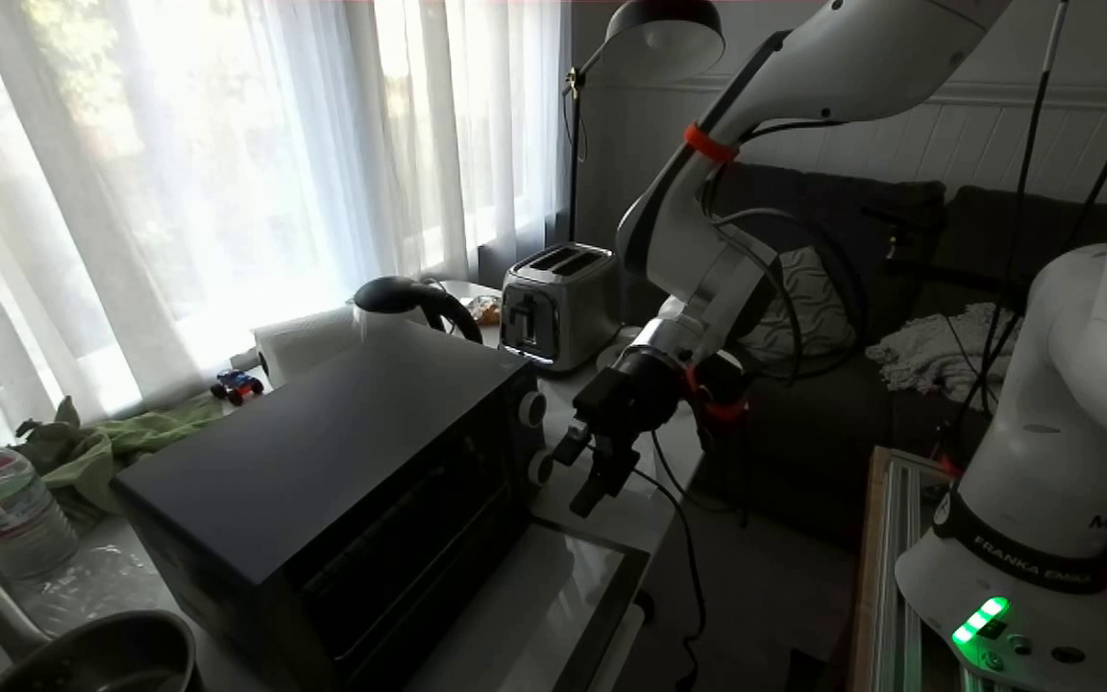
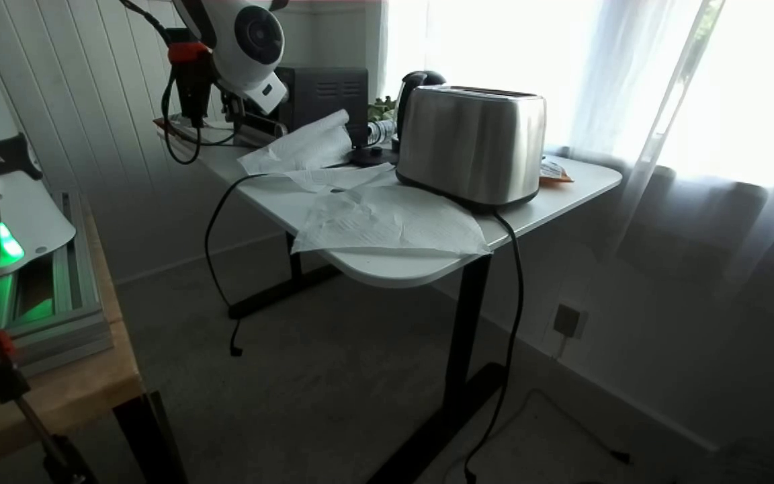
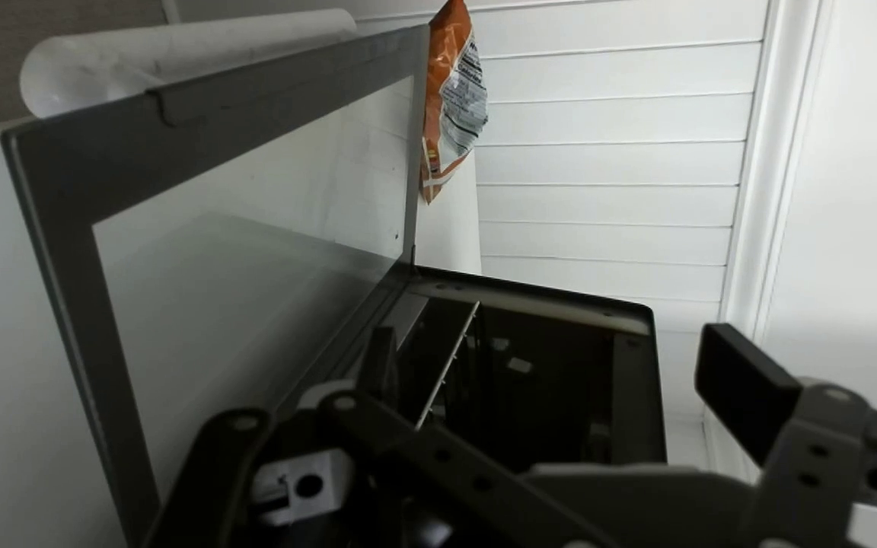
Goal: Pull the bottom tray completely out of the oven
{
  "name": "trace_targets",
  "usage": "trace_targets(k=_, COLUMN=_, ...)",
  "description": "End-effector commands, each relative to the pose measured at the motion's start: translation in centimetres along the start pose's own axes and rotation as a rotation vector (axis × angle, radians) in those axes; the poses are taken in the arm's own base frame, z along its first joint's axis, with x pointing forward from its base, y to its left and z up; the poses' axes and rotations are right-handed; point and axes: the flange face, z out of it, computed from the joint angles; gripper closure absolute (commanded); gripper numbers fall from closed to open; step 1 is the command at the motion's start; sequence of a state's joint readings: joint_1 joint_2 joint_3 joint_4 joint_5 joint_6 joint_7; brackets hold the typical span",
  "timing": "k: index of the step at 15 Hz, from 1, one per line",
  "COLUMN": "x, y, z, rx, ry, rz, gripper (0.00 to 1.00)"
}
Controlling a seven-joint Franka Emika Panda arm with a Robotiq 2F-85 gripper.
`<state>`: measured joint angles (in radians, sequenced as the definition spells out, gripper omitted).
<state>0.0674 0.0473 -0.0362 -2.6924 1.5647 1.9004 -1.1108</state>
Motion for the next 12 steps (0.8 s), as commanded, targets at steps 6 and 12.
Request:
trace_targets(k=6, x=-0.2, y=0.4, z=2.0, rx=0.141, ry=0.009, rz=0.040, gripper=0.00)
trace_targets(k=12, x=0.2, y=2.2, z=3.4, rx=0.184, ry=0.128, rz=0.065, gripper=0.00)
